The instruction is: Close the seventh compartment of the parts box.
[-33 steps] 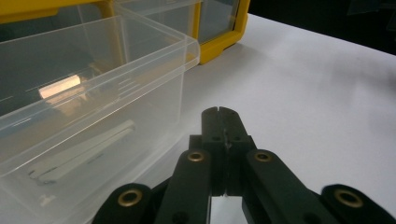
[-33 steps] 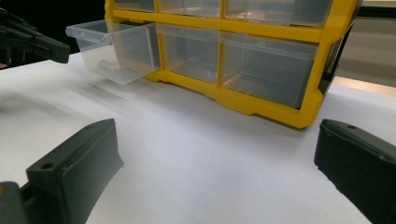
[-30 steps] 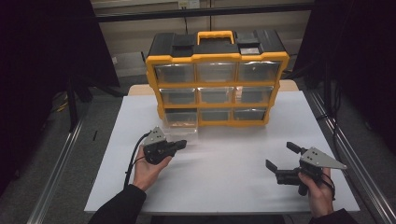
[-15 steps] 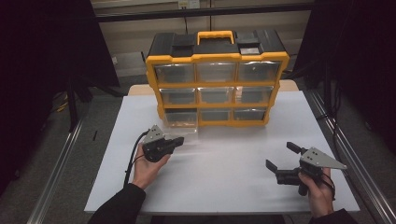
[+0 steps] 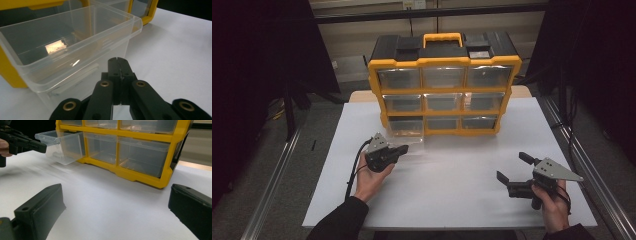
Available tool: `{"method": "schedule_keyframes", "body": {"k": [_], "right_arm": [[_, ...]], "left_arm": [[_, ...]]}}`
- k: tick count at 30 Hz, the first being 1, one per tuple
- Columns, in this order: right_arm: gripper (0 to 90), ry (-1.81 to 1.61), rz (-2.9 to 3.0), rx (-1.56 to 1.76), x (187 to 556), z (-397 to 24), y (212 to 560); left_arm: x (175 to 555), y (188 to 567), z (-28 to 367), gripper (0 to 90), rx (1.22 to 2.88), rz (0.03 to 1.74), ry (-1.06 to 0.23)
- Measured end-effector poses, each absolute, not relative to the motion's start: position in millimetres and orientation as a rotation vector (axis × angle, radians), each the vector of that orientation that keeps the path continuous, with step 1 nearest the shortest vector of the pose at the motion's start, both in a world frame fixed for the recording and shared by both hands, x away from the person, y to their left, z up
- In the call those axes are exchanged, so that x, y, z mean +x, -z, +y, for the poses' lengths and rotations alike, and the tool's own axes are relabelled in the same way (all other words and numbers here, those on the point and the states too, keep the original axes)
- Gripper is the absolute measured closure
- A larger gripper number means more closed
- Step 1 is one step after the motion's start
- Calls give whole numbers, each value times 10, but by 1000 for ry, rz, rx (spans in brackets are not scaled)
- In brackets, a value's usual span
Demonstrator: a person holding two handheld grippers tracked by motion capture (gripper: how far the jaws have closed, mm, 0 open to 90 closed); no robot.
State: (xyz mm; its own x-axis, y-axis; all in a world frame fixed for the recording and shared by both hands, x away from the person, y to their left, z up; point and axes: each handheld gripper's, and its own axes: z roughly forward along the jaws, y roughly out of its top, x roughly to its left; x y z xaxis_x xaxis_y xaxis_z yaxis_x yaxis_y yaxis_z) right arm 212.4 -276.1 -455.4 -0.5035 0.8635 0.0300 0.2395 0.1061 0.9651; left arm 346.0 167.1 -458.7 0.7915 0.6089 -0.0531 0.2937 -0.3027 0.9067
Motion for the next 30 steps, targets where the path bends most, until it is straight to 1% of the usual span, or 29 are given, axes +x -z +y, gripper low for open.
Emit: {"method": "schedule_keyframes", "body": {"k": [6,9,10,13,16,20,21,22,30], "right_arm": [[0,-1419,1822,1081,2119,-2765,4553],[0,-1419,1822,1078,2122,-2763,4555],[0,-1418,1821,1076,2123,-2765,4554],[0,-1418,1820,1080,2119,-2765,4552],[0,-1418,1822,1077,2121,-2765,4553],[0,-1417,1821,1079,2122,-2765,4554],[0,-1418,1818,1076,2124,-2763,4554],[0,-1420,1818,1072,2125,-2762,4554],[0,-1419,1822,1074,2123,-2765,4553]], "left_arm": [[3491,4589,1695,900,1876,701,-381],[3479,4570,1692,900,1869,711,-429],[3489,4572,1695,900,1865,688,-409],[3473,4566,1679,900,1863,706,-437],[3490,4574,1677,900,1858,692,-415],[3494,4576,1665,900,1867,713,-446],[3509,4589,1671,900,1863,694,-416],[3501,4591,1666,900,1875,717,-447],[3531,4599,1674,900,1865,701,-431]]}}
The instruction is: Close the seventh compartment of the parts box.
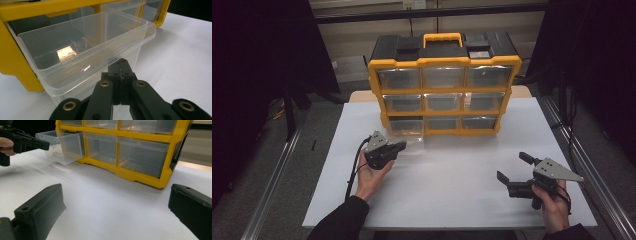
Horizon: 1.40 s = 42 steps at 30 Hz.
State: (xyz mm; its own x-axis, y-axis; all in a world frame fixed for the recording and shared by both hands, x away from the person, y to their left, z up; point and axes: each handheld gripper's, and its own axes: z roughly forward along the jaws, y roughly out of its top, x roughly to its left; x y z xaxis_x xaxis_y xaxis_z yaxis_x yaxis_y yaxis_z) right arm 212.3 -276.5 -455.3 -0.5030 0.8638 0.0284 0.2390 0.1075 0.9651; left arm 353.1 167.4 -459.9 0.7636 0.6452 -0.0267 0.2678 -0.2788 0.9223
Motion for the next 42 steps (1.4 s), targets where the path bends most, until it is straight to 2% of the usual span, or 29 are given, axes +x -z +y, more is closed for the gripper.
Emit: {"method": "schedule_keyframes", "body": {"k": [5,10,11,12,26,29,42], "right_arm": [[0,-1420,1819,1073,2124,-2762,4554],[0,-1420,1822,1071,2122,-2764,4554],[0,-1419,1822,1072,2123,-2763,4554],[0,-1418,1824,1069,2123,-2766,4554],[0,-1418,1825,1068,2124,-2763,4555],[0,-1417,1826,1066,2126,-2764,4556],[0,-1412,1824,1067,2127,-2763,4557]], "left_arm": [[3542,4602,1681,900,1867,719,-465],[3563,4626,1680,900,1863,712,-427],[3556,4621,1676,900,1869,725,-458],[3570,4625,1684,900,1869,703,-431],[3585,4616,1679,900,1880,722,-468],[3607,4623,1692,900,1871,708,-438],[3633,4613,1718,900,1861,726,-488]]}}
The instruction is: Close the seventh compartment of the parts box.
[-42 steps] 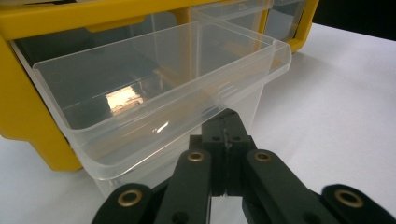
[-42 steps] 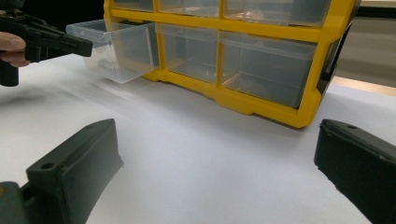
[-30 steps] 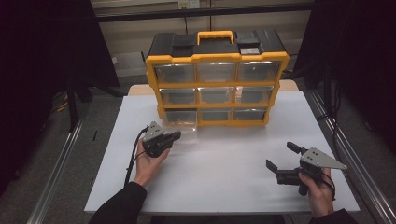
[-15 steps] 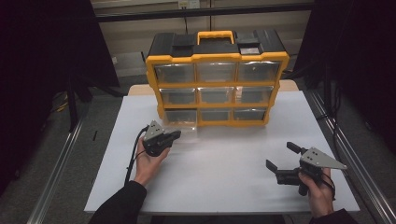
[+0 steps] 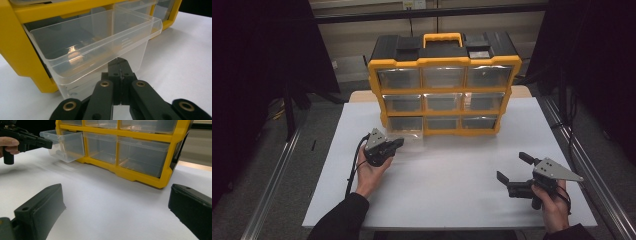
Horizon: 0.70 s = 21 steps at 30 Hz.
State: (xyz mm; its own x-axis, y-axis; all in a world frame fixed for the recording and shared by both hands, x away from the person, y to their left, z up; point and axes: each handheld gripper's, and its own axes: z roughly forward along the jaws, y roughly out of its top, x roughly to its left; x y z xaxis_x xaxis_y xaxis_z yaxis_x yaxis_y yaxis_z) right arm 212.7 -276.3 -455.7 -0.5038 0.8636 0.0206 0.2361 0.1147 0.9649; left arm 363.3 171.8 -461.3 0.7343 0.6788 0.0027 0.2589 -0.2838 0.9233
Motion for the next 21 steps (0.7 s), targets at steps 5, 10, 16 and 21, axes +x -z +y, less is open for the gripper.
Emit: {"method": "schedule_keyframes", "body": {"k": [5,10,16,21], "right_arm": [[0,-1413,1825,1066,2127,-2762,4557],[0,-1415,1825,1068,2127,-2765,4557],[0,-1413,1823,1068,2127,-2763,4557],[0,-1415,1826,1068,2127,-2766,4557]], "left_arm": [[3647,4618,1731,900,1849,741,-493],[3659,4612,1731,900,1849,744,-495],[3696,4592,1746,900,1848,749,-502],[3708,4590,1759,900,1849,752,-508]]}}
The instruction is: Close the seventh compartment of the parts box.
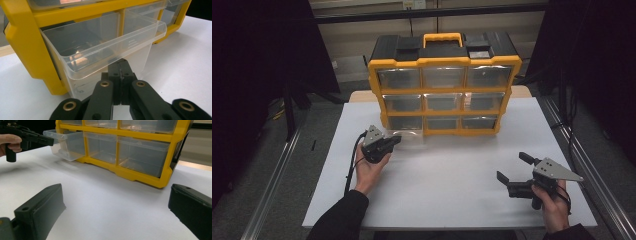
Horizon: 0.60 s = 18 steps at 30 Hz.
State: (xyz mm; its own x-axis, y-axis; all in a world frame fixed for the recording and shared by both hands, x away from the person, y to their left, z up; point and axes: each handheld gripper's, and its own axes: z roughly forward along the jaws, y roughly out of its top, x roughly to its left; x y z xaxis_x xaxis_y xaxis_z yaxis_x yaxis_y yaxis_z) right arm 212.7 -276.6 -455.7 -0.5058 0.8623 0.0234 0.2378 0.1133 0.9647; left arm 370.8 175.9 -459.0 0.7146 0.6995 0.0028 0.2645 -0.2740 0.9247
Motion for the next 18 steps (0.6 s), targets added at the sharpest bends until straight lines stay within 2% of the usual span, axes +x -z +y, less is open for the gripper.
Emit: {"method": "schedule_keyframes", "body": {"k": [18], "right_arm": [[0,-1413,1825,1069,2128,-2767,4559]], "left_arm": [[3754,4577,1728,900,1845,746,-510]]}}
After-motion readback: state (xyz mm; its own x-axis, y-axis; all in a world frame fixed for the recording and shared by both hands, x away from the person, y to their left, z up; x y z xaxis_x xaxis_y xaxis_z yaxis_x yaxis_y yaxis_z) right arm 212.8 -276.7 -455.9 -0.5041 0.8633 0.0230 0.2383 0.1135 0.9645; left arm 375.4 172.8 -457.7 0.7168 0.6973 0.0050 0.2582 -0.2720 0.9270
